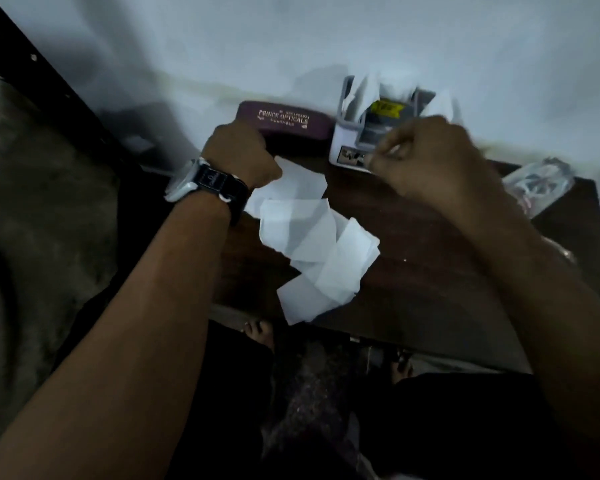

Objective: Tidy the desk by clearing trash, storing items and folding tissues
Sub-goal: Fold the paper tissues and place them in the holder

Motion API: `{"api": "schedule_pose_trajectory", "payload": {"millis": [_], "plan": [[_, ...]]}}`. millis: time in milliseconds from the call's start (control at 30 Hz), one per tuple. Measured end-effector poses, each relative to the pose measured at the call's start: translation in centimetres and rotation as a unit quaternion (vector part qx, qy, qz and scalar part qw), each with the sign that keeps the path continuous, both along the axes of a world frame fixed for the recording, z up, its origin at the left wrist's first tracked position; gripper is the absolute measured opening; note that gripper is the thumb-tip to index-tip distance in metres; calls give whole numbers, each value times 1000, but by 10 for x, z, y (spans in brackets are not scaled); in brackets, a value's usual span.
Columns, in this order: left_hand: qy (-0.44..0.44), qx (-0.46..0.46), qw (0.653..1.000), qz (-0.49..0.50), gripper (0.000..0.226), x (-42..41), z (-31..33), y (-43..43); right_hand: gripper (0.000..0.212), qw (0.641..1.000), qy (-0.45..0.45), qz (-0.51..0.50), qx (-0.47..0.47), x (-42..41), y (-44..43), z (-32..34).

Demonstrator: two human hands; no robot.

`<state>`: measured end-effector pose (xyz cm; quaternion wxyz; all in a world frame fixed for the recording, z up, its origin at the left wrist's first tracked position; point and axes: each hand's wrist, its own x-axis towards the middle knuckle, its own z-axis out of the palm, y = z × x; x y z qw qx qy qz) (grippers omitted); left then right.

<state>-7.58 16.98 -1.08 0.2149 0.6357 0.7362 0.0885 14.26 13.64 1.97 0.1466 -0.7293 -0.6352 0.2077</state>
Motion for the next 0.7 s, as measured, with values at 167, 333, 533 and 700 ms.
{"api": "schedule_pose_trajectory", "payload": {"millis": [167, 333, 533, 700], "plan": [[16, -60, 996, -67, 56, -7, -1, -5, 61, 975, -40, 72, -206, 4, -34, -40], [15, -107, 987, -122, 76, -1, -6, -7, 72, 982, -30, 86, -166, 6, -49, -61], [46, -141, 979, -143, 87, 12, -10, -7, 38, 987, 25, 77, -140, 9, -43, -63], [-77, -175, 972, -136, 62, 26, -8, -5, 35, 989, -49, 25, -136, 48, -31, -52]]}}
